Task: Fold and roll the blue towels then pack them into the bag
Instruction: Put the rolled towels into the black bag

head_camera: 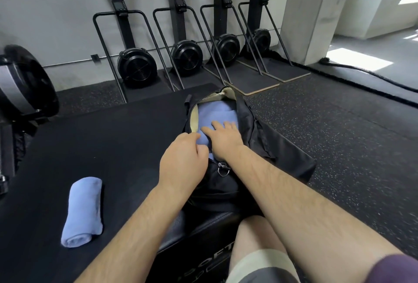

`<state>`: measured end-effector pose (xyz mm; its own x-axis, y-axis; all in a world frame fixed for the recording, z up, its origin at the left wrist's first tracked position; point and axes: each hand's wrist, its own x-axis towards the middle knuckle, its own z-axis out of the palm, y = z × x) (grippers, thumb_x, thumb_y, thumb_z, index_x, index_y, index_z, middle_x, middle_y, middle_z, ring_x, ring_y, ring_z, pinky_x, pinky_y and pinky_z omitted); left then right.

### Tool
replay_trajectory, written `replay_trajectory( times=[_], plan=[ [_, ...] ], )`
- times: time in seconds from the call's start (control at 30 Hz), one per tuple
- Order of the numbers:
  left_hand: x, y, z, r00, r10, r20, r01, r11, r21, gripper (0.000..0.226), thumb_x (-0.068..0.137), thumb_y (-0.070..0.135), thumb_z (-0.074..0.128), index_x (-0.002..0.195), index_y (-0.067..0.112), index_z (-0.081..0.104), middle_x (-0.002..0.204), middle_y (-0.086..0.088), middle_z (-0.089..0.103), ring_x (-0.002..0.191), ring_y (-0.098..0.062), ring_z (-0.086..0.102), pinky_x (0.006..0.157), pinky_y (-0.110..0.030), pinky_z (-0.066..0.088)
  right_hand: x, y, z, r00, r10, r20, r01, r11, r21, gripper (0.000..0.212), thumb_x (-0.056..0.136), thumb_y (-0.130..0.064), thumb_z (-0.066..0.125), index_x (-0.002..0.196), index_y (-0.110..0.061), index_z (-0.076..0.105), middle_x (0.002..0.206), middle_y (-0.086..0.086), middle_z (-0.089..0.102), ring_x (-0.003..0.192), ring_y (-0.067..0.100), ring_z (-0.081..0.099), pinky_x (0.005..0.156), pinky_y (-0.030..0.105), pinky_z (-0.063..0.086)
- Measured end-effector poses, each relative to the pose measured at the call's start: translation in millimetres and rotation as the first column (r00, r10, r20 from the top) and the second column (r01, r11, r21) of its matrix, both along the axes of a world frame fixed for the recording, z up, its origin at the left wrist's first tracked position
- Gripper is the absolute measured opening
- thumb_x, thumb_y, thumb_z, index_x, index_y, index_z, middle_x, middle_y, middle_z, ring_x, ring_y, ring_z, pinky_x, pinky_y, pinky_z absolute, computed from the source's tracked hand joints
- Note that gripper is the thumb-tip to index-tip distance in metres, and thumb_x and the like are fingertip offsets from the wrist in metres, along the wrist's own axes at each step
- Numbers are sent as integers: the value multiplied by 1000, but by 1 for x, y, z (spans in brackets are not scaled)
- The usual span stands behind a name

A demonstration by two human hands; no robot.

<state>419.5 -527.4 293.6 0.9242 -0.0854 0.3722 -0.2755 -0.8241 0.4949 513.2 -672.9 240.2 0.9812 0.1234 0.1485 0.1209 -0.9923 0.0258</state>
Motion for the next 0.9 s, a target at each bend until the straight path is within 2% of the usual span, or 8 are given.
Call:
replay_trajectory(
  times=[0.13,0.27,0.43,0.57,0.67,0.77,0.83,0.9],
  plan=[
    [1,4,-3,1000,-1,-22,1,1000,-27,34,93,17,46,120,15,67,101,5,59,89,-13,53,70,-24,35,-3,-2,1,981,-23,-192,29,999,29,67,96,-44,53,156,-35,25,167,7,14,150,44,15,123,56,11],
    [-3,4,-2,998,-24,-51,21,998,-65,41,95,18,46,132,17,63,121,2,64,106,-14,58,80,-25,41,-9,-3,6,941,-30,-338,48,998,44,67,103,-59,31,162,-39,5,171,2,-7,154,42,-9,124,57,1],
    [-5,4,-8,996,-34,-78,30,998,-54,38,96,19,44,127,16,65,114,-1,65,91,-10,50,75,-26,38,-11,3,0,898,-42,-438,67,997,43,61,106,-54,20,161,-40,-3,170,0,-16,153,42,-18,124,56,-5],
    [-4,7,-8,997,-17,-75,14,999,-41,34,97,18,43,122,14,66,106,1,63,87,-11,50,68,-23,35,-14,1,19,906,-26,-422,83,990,117,56,109,-47,18,162,-38,4,171,0,-9,154,42,-10,124,57,-4],
    [-7,9,-5,997,-30,-65,28,999,-30,35,99,17,43,126,17,65,118,1,65,99,-12,58,76,-22,38,-28,-3,34,947,6,-321,53,983,175,55,110,-41,20,163,-31,9,171,0,-2,156,38,-3,124,56,3],
    [-14,7,-2,998,-50,-36,49,998,-38,31,100,18,44,123,18,64,118,4,64,101,-13,60,79,-26,44,-55,-1,46,985,41,-166,14,948,317,50,111,-34,27,158,-19,34,168,8,21,153,37,17,122,49,20],
    [-19,7,-1,998,-65,7,66,996,-67,23,102,22,44,113,22,65,108,7,64,96,-13,60,79,-29,47,-76,6,56,1000,19,-20,-8,898,439,38,108,-30,37,134,-16,60,146,9,53,134,36,41,109,48,38],
    [-24,10,2,997,-71,43,75,991,-108,20,103,27,43,106,26,63,99,12,62,89,-8,58,76,-30,48,-98,19,66,989,-15,145,-56,878,475,29,103,-29,42,106,-16,69,112,4,66,109,31,50,91,47,47]
  ],
)
